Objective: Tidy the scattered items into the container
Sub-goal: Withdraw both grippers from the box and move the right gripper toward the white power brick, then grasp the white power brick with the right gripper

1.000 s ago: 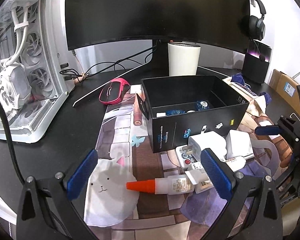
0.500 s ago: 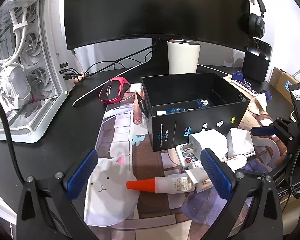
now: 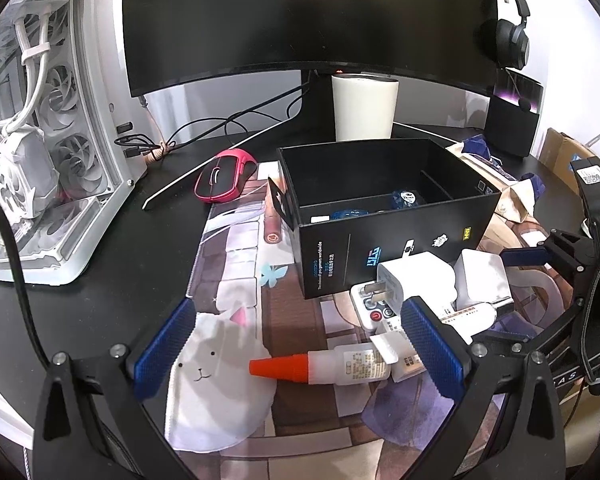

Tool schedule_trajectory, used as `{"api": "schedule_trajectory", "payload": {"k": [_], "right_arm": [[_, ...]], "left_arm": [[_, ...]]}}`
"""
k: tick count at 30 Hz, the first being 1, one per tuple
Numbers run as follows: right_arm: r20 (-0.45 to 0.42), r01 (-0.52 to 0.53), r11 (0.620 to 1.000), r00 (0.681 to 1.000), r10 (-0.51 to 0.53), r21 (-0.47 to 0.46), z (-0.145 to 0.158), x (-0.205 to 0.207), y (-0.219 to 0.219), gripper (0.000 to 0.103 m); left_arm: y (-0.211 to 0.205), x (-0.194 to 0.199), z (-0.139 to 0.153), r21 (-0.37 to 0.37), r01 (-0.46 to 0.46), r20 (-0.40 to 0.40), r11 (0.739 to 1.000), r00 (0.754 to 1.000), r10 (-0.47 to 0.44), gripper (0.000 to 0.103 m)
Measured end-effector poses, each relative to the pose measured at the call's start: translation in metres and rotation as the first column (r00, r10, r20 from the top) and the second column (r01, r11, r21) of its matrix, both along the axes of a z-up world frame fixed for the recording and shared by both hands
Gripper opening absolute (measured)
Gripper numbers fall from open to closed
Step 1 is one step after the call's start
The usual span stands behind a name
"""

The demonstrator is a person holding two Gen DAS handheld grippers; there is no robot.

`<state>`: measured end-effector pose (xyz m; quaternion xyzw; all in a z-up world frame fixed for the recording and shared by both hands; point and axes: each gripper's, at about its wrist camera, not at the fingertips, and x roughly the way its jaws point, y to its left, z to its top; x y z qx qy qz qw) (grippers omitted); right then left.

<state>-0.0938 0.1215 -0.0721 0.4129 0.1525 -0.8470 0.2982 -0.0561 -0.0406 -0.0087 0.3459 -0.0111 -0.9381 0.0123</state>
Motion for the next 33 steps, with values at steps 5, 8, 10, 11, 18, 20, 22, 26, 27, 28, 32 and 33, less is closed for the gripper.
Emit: {"api": "schedule_trajectory", "payload": {"k": [5, 8, 10, 11, 18, 20, 22, 26, 27, 28, 32, 33], "right_arm": [[0.001, 0.001, 1.0, 1.0, -0.001, -0.001, 0.0, -0.002, -0.001, 0.102], [-0.006, -0.004, 1.0, 1.0, 0.004, -0.004, 0.0, -0.001, -0.001, 0.102], [-0.013, -0.019, 1.0, 1.0, 0.018, -0.016, 0.001, 0.001, -0.001, 0.093], [-0.019, -0.025, 0.999, 1.0, 0.025, -0.021, 0.002, 0.002, -0.001, 0.089], [-0.039, -0.056, 0.998, 0.998, 0.054, -0.033, 0.005, 0.006, -0.001, 0.074], [-0.039, -0.057, 0.998, 0.998, 0.056, -0.032, 0.004, 0.006, -0.001, 0.074], [-0.038, -0.06, 0.998, 0.998, 0.058, -0.032, 0.004, 0.005, -0.001, 0.074], [-0.037, -0.068, 0.997, 0.997, 0.067, -0.029, 0.004, 0.007, 0.005, 0.074], [-0.035, -0.07, 0.997, 0.997, 0.069, -0.028, 0.004, 0.006, 0.006, 0.074], [-0.033, -0.073, 0.997, 0.997, 0.072, -0.027, 0.004, 0.005, 0.008, 0.074], [-0.024, -0.076, 0.997, 0.997, 0.075, -0.02, 0.004, 0.003, 0.018, 0.074], [-0.023, -0.069, 0.997, 0.997, 0.069, -0.02, 0.004, 0.002, 0.023, 0.074]], "left_arm": [[-0.001, 0.0, 0.0, -0.001, -0.002, 0.001, 1.0, 1.0, 0.002, 0.103], [-0.003, -0.001, -0.001, -0.003, -0.008, 0.006, 1.0, 1.0, 0.008, 0.103], [-0.004, -0.002, -0.001, -0.001, -0.011, 0.008, 1.0, 1.0, 0.011, 0.103], [-0.004, -0.001, -0.001, 0.0, -0.012, 0.007, 1.0, 1.0, 0.012, 0.103], [-0.005, 0.0, -0.001, -0.004, -0.006, 0.007, 1.0, 1.0, 0.006, 0.103], [-0.005, 0.0, -0.001, -0.003, -0.006, 0.008, 1.0, 1.0, 0.006, 0.103], [-0.005, 0.0, -0.001, -0.004, -0.005, 0.009, 1.0, 1.0, 0.005, 0.103], [-0.006, 0.0, -0.001, -0.006, -0.005, 0.01, 1.0, 1.0, 0.005, 0.103], [-0.006, -0.001, -0.001, -0.006, -0.005, 0.01, 1.0, 1.0, 0.005, 0.103], [-0.006, -0.001, -0.001, -0.007, -0.006, 0.01, 1.0, 1.0, 0.006, 0.103], [-0.009, -0.001, -0.002, -0.006, -0.013, 0.012, 1.0, 1.0, 0.013, 0.103], [-0.009, -0.001, -0.002, -0.006, -0.014, 0.012, 1.0, 1.0, 0.014, 0.103]]}}
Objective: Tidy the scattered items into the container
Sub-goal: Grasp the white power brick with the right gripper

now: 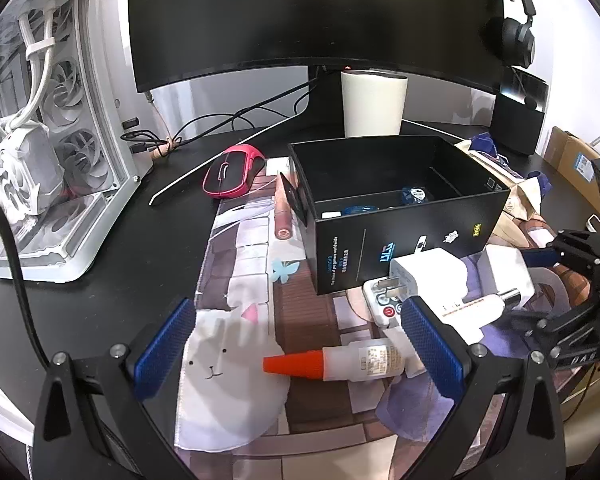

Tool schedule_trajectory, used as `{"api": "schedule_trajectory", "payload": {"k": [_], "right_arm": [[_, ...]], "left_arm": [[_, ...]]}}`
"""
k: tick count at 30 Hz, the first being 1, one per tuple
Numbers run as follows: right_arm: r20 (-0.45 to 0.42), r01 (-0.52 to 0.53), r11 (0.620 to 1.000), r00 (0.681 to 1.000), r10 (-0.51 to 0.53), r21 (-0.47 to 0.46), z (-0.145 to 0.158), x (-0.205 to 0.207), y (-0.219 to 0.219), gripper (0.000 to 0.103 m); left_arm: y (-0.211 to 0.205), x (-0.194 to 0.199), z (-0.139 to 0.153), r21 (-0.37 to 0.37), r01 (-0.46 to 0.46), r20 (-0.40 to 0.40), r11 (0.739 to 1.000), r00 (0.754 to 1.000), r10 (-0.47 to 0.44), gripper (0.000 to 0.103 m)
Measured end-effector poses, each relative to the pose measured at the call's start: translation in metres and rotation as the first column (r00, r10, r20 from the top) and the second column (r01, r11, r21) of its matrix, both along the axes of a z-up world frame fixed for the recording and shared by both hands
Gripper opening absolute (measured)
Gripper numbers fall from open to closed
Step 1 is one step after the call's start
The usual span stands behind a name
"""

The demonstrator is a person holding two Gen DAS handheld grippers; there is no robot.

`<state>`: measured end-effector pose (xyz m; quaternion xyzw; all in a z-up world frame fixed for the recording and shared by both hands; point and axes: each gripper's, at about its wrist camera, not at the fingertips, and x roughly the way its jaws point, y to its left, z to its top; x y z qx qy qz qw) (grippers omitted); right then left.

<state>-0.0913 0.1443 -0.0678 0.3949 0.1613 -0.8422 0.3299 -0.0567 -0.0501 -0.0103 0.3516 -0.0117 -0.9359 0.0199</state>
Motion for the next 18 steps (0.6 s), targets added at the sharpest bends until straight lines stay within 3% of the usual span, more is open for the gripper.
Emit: {"api": "schedule_trajectory", "payload": {"k": [11, 13, 18], "right_arm": [[-0.002, 0.061, 0.998, 0.998, -0.061, -0.001, -0.001, -0.003, 0.022, 0.071], [0.015, 0.082, 0.997, 0.997, -0.082, 0.006, -0.001, -0.005, 0.022, 0.084], [0.013, 0.109, 0.994, 0.994, -0.11, 0.018, -0.001, -0.006, 0.018, 0.09]], "left_arm": [[-0.002, 0.0, -0.002, -0.005, 0.002, 0.006, 1.0, 1.0, -0.002, 0.103], [-0.001, 0.0, -0.002, -0.007, 0.004, 0.006, 1.0, 1.0, -0.004, 0.103], [0.0, 0.0, -0.002, -0.014, 0.009, 0.008, 1.0, 1.0, -0.009, 0.103]]}}
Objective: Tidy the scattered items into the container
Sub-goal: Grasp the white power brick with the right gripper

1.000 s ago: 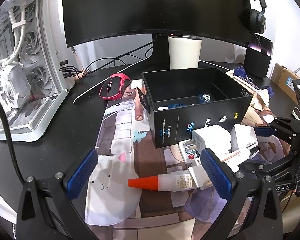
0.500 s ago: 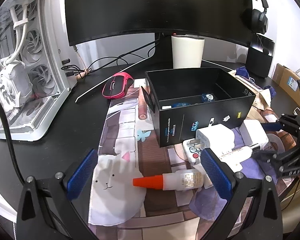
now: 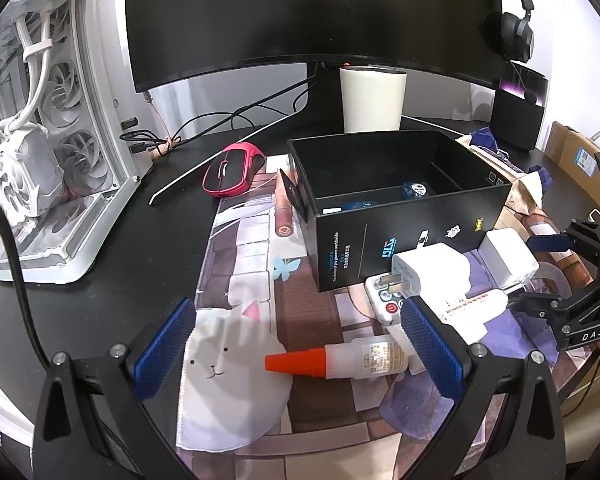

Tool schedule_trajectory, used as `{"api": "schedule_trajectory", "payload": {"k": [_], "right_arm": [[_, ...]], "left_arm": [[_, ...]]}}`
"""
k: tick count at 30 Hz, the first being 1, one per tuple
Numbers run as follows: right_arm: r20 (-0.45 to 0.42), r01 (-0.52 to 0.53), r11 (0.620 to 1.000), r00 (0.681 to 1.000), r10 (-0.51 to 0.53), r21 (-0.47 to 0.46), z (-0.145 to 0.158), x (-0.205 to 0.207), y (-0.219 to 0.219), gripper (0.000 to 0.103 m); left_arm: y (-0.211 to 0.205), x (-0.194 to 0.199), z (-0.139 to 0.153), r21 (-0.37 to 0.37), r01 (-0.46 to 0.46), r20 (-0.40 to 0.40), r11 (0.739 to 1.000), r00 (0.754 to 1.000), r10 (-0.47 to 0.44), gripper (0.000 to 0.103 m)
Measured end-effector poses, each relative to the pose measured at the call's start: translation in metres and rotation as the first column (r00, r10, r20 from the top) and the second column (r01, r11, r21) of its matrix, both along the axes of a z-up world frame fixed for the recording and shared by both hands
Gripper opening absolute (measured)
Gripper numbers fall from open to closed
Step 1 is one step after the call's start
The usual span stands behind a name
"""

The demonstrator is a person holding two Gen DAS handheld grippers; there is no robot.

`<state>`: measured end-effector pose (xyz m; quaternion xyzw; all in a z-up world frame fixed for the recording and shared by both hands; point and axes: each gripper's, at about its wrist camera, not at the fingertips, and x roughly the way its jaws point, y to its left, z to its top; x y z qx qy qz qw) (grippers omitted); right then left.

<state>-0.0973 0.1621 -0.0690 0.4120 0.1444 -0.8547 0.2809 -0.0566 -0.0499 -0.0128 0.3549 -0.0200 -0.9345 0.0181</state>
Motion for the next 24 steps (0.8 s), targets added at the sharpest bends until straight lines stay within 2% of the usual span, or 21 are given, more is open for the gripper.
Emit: {"api": "schedule_trajectory", "payload": {"k": [6, 15, 24], "right_arm": [[0.0, 0.037, 0.999, 0.999, -0.037, -0.001, -0.001, -0.003, -0.002, 0.096], [0.004, 0.12, 0.993, 0.993, -0.12, 0.004, -0.002, -0.013, -0.012, 0.098], [0.017, 0.129, 0.992, 0.992, -0.128, 0.0, -0.004, -0.016, -0.011, 0.102]], "left_arm": [[-0.001, 0.0, 0.001, 0.002, -0.001, -0.004, 1.0, 1.0, 0.001, 0.103], [-0.008, 0.003, 0.007, 0.019, -0.012, -0.017, 1.0, 1.0, 0.012, 0.103], [-0.008, 0.004, 0.007, 0.017, -0.01, -0.02, 1.0, 1.0, 0.01, 0.103]]}}
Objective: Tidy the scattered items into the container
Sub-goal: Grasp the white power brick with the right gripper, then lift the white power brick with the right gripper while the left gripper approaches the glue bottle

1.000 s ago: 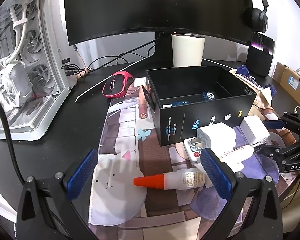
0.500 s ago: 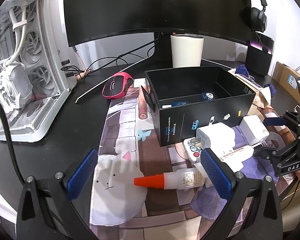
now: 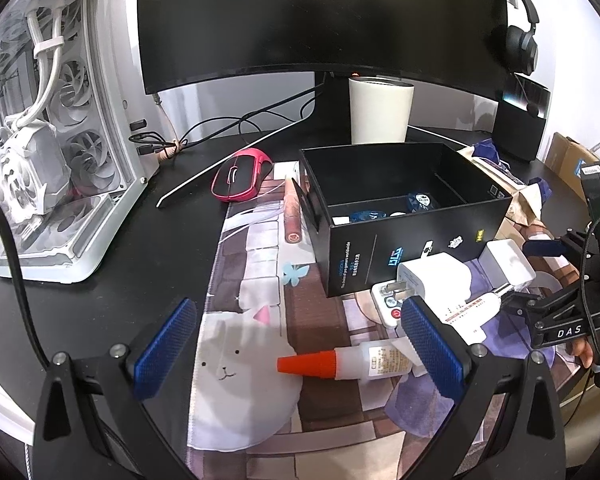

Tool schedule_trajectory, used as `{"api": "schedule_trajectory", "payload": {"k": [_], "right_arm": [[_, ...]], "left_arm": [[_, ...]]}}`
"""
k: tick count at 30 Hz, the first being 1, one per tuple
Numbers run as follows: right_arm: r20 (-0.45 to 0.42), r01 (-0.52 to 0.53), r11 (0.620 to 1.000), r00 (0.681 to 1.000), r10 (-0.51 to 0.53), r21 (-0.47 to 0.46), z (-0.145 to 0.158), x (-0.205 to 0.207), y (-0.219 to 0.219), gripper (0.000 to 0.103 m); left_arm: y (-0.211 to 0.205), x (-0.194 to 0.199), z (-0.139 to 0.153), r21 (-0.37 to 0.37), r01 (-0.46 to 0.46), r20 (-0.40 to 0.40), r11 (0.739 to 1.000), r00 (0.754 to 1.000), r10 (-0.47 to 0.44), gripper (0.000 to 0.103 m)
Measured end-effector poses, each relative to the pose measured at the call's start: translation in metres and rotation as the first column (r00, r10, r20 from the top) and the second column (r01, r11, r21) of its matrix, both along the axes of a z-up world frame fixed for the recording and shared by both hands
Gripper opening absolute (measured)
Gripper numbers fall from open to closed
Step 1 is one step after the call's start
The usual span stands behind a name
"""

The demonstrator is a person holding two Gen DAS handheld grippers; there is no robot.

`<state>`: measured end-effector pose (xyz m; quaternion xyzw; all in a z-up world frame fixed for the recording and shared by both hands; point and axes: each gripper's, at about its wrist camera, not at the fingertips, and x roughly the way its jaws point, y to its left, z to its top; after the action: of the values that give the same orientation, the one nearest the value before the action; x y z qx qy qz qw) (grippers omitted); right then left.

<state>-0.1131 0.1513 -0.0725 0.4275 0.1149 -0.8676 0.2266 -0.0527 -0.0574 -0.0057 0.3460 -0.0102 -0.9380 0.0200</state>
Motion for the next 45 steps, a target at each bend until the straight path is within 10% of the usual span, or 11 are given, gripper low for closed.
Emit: {"api": "schedule_trajectory", "payload": {"k": [21, 24, 25, 45], "right_arm": [[-0.008, 0.002, 1.0, 1.0, -0.002, -0.006, 0.0, -0.001, -0.002, 0.1], [-0.047, -0.007, 0.999, 0.999, 0.006, -0.035, 0.007, 0.003, 0.002, 0.047], [-0.054, 0.0, 0.999, 0.999, -0.002, -0.035, 0.007, 0.003, 0.003, 0.044], [-0.114, -0.013, 0.991, 0.994, -0.003, -0.133, 0.04, 0.004, 0.037, 0.044]], "left_arm": [[0.004, -0.002, -0.004, -0.008, 0.008, 0.008, 1.0, 1.0, -0.008, 0.103], [0.004, -0.001, -0.004, -0.008, 0.007, 0.007, 1.0, 1.0, -0.007, 0.103], [0.003, -0.001, -0.004, -0.006, 0.007, 0.007, 1.0, 1.0, -0.007, 0.103], [0.005, 0.007, -0.01, -0.002, 0.021, 0.013, 1.0, 1.0, -0.021, 0.103]]}}
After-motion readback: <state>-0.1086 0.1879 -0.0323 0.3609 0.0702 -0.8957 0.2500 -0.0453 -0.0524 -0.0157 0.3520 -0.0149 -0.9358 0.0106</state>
